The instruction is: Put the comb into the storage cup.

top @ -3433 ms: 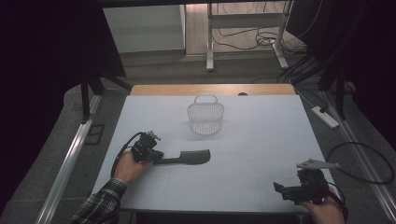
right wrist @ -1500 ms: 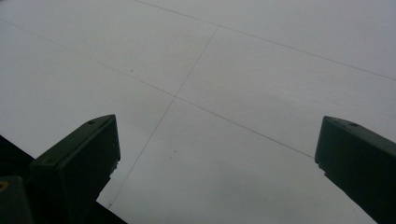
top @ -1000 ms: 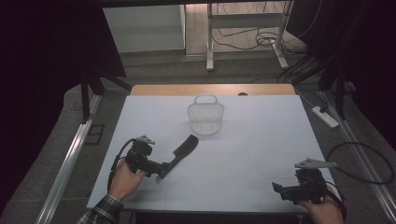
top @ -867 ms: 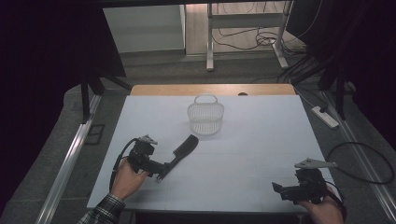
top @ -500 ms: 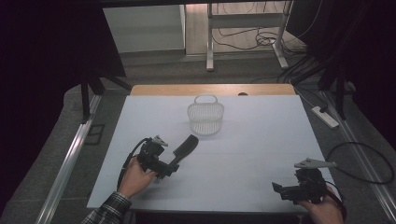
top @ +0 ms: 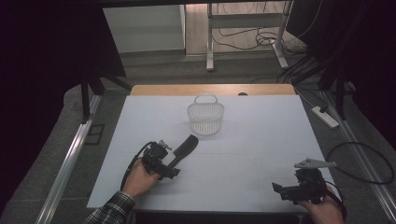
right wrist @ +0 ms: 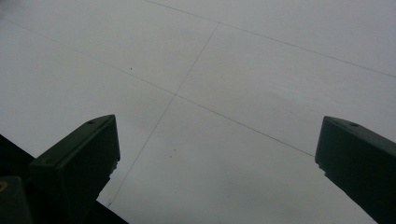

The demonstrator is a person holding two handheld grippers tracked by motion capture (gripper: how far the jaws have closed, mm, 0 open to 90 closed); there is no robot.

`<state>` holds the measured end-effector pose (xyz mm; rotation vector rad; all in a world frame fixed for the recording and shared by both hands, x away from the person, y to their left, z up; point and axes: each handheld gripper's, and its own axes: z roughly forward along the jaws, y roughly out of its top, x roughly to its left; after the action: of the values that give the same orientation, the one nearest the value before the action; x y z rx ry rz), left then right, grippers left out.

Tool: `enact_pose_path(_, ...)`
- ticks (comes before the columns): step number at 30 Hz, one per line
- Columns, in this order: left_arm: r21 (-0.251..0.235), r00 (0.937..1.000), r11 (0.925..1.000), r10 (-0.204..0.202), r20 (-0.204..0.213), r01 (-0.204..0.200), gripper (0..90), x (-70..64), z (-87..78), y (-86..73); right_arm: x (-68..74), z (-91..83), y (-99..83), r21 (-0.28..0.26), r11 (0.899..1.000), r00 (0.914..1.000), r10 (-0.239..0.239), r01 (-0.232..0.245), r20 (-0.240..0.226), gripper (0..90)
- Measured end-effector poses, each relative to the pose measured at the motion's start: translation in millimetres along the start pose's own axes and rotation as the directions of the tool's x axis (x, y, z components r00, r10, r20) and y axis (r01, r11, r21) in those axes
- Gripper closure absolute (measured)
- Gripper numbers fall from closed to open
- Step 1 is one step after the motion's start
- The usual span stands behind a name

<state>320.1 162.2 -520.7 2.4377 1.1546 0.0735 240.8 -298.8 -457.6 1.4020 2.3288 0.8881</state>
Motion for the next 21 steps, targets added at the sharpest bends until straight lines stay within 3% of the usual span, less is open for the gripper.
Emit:
enact_pose_path(4, 0.027, 1.0, 0.9996, 0.002, 0.003, -0.002, 0.0, -0.3, 4.7, -1.3, 0.1, -0.1, -0.1, -0.002, 1.0, 1.0, -0.002, 0.002, 0.0, 0.0)
enact_pose_path(7, 0.034, 0.9997, 0.9993, 0.016, -0.021, -0.015, 0.0, -3.1, 6.0, -1.2, 0.1, -0.1, -0.1, -0.002, 1.0, 1.0, -0.002, 0.002, 0.0, 0.0)
enact_pose_path(9, 0.053, 0.9965, 0.9974, 0.052, -0.065, -0.048, 0.0, -8.5, 8.5, -1.0, 0.2, -0.1, -0.1, -0.002, 1.0, 1.0, -0.002, 0.002, 0.001, 0.0)
enact_pose_path(15, 0.064, 0.9958, 0.9969, 0.051, -0.076, -0.046, 0.8, -10.9, 7.7, -0.5, 0.2, 0.0, -0.1, -0.001, 1.0, 1.0, -0.003, 0.003, 0.0, 0.0)
enact_pose_path(19, 0.061, 0.9956, 0.9962, 0.067, -0.067, -0.063, 10.9, -14.8, 3.6, -0.7, 0.3, 0.1, 0.0, 0.0, 1.0, 1.0, -0.003, 0.003, 0.0, 0.0)
enact_pose_path(21, 0.057, 0.9955, 0.9962, 0.07, -0.064, -0.067, 21.0, -17.2, 0.6, -1.2, 0.3, 0.2, 0.0, 0.002, 1.0, 1.0, -0.003, 0.003, -0.001, 0.0)
